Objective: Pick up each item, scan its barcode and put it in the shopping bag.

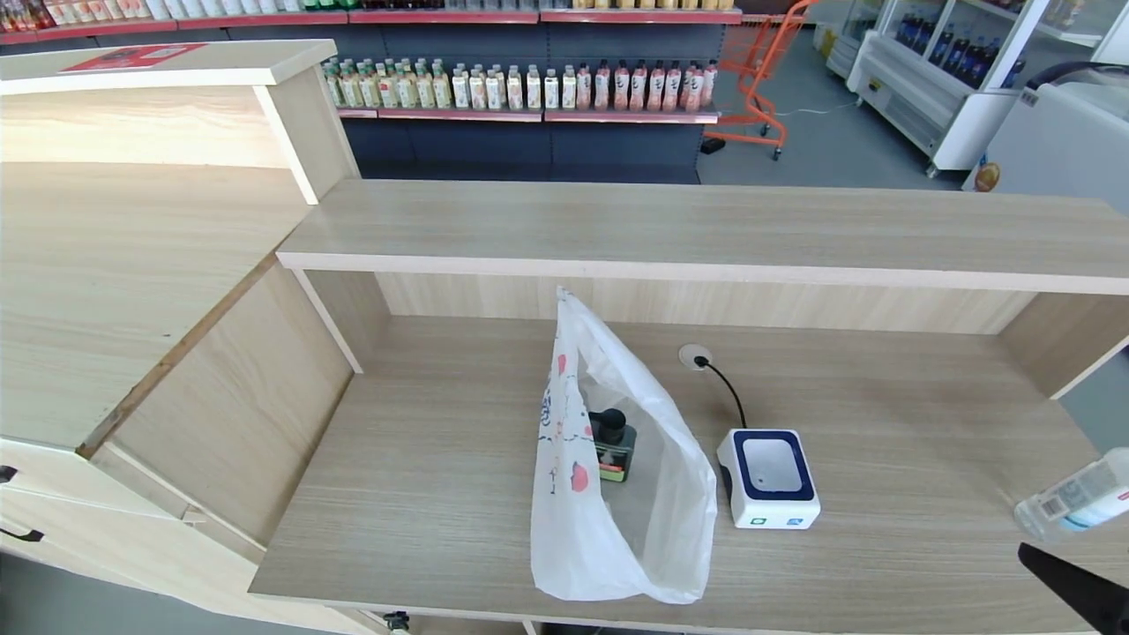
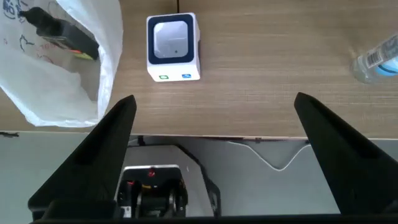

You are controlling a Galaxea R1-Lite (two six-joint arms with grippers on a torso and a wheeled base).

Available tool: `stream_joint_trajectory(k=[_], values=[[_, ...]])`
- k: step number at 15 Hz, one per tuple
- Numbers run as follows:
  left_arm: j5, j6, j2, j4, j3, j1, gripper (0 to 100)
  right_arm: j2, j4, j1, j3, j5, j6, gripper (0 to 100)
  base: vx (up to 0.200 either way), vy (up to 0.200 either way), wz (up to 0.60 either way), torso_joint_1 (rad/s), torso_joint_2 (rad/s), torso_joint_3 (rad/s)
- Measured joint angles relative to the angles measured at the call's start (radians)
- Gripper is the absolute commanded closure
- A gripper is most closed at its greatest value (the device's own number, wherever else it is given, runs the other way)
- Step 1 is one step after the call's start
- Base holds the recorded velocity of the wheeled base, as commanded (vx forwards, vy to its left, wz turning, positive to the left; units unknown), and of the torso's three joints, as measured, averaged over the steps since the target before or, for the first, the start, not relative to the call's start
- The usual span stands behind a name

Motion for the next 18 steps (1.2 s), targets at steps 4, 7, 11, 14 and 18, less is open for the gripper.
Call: stream_joint_trajectory(k=[4,7,11,14,18], values=[[0.001,-0.018,0.0,0.0,0.0,0.001,0,-0.125,0.182,-0.057,0.0,-0.002,0.028,0,0.0,-0.2,0.0,0.004,0.0,0.005],[0.001,-0.023,0.0,0.0,0.0,0.0,0,-0.162,0.195,-0.062,-0.007,-0.002,0.032,0,0.0,-0.2,0.0,0.002,0.0,0.006],[0.001,-0.02,0.0,-0.002,0.0,0.001,0,-0.149,0.195,-0.063,-0.045,-0.004,0.059,0,0.0,0.0,0.0,0.0,0.0,0.0],[0.002,-0.021,0.0,-0.001,0.0,0.0,0,-0.126,0.22,-0.063,-0.088,-0.003,0.076,0,-0.2,0.0,0.0,0.007,0.0,0.004],[0.001,-0.014,0.0,-0.001,0.0,0.0,0,-0.115,0.276,-0.064,-0.118,-0.003,0.1,0,-0.15,0.0,0.0,0.003,0.0,-0.002]])
